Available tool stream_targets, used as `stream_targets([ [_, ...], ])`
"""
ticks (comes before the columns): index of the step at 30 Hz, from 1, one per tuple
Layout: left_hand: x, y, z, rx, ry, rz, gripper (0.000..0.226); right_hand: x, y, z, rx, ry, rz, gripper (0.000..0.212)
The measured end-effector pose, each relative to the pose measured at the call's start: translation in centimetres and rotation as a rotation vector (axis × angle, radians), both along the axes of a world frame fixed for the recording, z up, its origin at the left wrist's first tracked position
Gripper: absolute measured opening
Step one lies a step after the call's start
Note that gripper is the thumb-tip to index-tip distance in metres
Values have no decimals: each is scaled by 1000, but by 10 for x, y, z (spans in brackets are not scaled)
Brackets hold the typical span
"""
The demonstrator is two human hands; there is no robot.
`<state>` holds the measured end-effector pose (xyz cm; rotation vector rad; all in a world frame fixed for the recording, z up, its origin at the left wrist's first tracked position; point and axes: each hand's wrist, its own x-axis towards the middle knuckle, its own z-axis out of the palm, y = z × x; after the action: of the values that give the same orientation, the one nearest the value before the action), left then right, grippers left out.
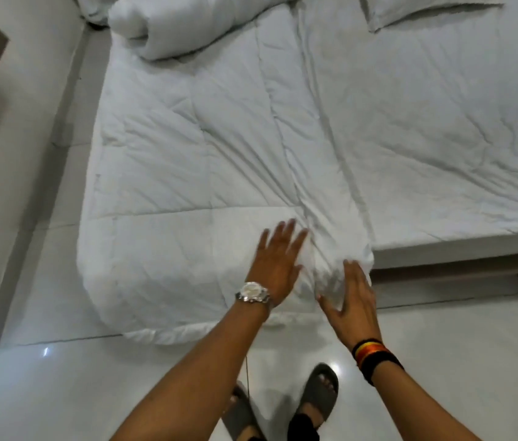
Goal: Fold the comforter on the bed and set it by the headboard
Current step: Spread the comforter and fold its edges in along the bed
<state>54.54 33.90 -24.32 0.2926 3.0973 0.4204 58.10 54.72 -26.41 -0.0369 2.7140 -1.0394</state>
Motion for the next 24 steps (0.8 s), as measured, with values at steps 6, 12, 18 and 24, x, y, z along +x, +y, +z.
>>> stream_targets([
  [6, 96, -173, -17, 101, -3, 707, 73, -21, -117, 4, 202, 198, 512, 86],
  [12, 157, -290, -41, 302, -29, 1171, 81, -20, -257, 6, 252, 252, 798, 89],
  [18, 162, -358, -66, 676, -64, 1312, 106, 2, -362, -5, 314, 255, 906, 95],
  [24, 176, -377, -52, 933, -72, 1251, 37, 28, -410, -16, 395, 240, 888, 95],
])
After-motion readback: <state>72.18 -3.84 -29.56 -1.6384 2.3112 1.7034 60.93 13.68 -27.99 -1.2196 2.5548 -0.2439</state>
